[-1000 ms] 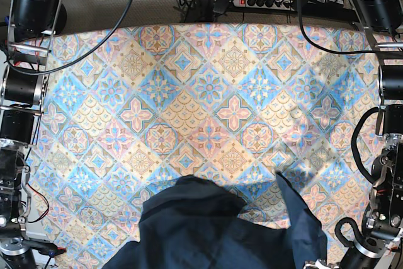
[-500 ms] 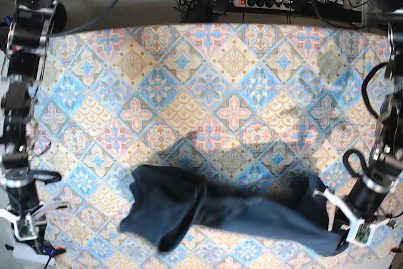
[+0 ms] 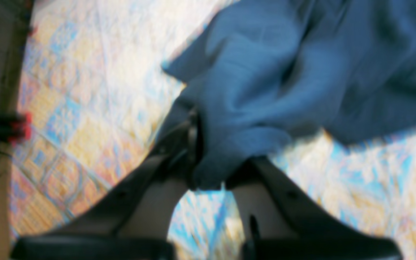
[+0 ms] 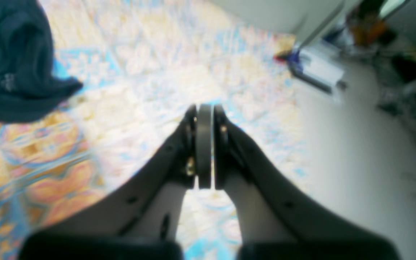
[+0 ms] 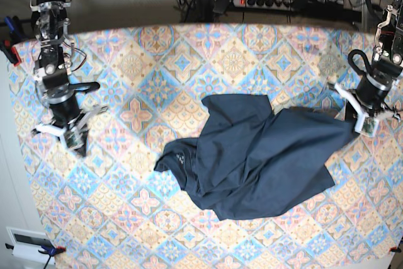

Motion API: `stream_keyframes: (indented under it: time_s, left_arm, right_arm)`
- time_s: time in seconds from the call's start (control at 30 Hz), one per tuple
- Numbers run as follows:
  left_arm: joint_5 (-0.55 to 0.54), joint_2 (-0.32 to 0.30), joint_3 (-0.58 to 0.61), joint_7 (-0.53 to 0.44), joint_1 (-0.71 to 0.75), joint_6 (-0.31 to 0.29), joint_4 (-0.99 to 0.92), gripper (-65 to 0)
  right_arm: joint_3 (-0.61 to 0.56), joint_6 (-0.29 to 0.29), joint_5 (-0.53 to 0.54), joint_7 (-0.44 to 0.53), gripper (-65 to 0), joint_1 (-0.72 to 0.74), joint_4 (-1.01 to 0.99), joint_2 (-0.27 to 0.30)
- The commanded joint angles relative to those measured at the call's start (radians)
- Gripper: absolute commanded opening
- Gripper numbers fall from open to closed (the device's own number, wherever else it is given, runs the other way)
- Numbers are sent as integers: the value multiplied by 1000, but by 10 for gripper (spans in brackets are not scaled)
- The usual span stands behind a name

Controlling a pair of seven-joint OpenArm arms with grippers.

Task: Layout the t-shirt on the table in an organized manner, then fold the t-shirt properly
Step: 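Grasp the t-shirt's loose corner with the right gripper and pull it outward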

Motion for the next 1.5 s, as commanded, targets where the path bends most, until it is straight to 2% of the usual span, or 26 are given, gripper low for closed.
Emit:
stream_keyframes:
  time_s: [0.0, 0.13, 0.27, 0.4, 0.47, 0.57, 0.7, 0.77, 0.93, 1.0, 1.47]
  left_arm:
    - [-2, -20, -25, -24, 41, -2, 17, -650]
    - [1, -20, -68, -24, 143, -2, 7, -650]
    - [75, -3, -68, -16, 149, -2, -6, -650]
    - [275, 112, -101, -16, 146, -2, -6, -650]
    - [385, 188, -132, -19, 140, -2, -6, -650]
    - [546, 303, -157, -24, 88, -2, -6, -650]
    - [683, 381, -158, -19, 41, -2, -6, -650]
    - [715, 393, -158, -24, 41, -2, -6, -650]
    - [716, 395, -157, -24, 41, -2, -6, -650]
    - [716, 395, -157, -24, 41, -2, -6, -650]
    - [715, 399, -150, -24, 41, -2, -6, -650]
  right_arm:
    - [-25, -3, 6, 35, -639, 6, 19, 10]
    - [-168, -3, 6, 33, -636, 3, 18, 10]
    - [-294, -3, 6, 16, -559, 38, 18, 7]
    - [-437, -3, 6, -91, -469, 114, 18, -1]
    - [-483, -3, 6, -120, -435, 163, 16, -27]
    - [-506, -3, 7, -140, -400, 255, -12, -70]
    - [-509, -3, 7, -139, -389, 330, -147, -108]
    - [-509, -3, 7, -139, -390, 356, -249, -133]
    - [-509, -3, 7, -134, -390, 440, -418, -208]
    - [-509, -3, 6, -134, -390, 463, -454, -222]
    - [-509, -3, 6, -130, -389, 526, -592, -240]
